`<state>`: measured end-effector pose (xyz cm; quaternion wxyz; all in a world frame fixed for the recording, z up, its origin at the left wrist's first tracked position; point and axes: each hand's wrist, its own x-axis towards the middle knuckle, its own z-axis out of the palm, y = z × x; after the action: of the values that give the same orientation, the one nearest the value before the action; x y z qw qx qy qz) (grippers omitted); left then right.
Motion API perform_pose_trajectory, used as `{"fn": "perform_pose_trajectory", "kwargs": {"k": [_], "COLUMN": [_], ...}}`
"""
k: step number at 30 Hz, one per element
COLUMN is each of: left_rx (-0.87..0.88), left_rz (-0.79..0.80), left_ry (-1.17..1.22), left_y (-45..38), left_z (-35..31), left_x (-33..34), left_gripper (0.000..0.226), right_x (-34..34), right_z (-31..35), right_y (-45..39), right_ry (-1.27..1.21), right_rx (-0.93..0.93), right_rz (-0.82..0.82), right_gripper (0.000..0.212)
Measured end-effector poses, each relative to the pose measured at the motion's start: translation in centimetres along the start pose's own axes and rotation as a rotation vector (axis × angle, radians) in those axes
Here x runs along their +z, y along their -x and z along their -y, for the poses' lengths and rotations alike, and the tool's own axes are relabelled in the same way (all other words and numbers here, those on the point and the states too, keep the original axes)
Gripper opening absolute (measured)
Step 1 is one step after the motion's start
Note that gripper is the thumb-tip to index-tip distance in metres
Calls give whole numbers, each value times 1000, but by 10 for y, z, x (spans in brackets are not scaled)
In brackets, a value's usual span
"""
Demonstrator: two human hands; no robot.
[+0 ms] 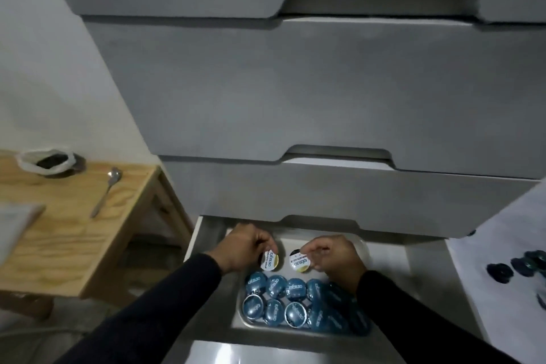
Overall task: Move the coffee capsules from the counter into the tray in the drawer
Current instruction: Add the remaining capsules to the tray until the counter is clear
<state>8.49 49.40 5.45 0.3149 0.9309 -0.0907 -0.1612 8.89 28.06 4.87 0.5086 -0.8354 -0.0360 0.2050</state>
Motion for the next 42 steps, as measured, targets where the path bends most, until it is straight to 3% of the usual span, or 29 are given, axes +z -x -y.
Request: {"fn": "perform_pose_trajectory", "kwargs": {"k": [13,30,38,42], "left_rx": [87,-30,-44,-33], "left_rz": [141,114,38,-123], "left_ry": [-133,-188,-157,-148], "left_y": [-11,-9,6,23], "left_z": [23,18,18,4], "left_x": [0,3,2,0], "left_gripper": [24,13,18,20], "right_x": [34,41,45,46], "right_z": [0,2,2,3], "right_y": [-19,-19,-20,-19], "right_ry": [8,41,98,220], "right_rx": [187,143,92,26], "right_rz": [-44,16,52,33], "right_gripper": [30,22,21,15]}}
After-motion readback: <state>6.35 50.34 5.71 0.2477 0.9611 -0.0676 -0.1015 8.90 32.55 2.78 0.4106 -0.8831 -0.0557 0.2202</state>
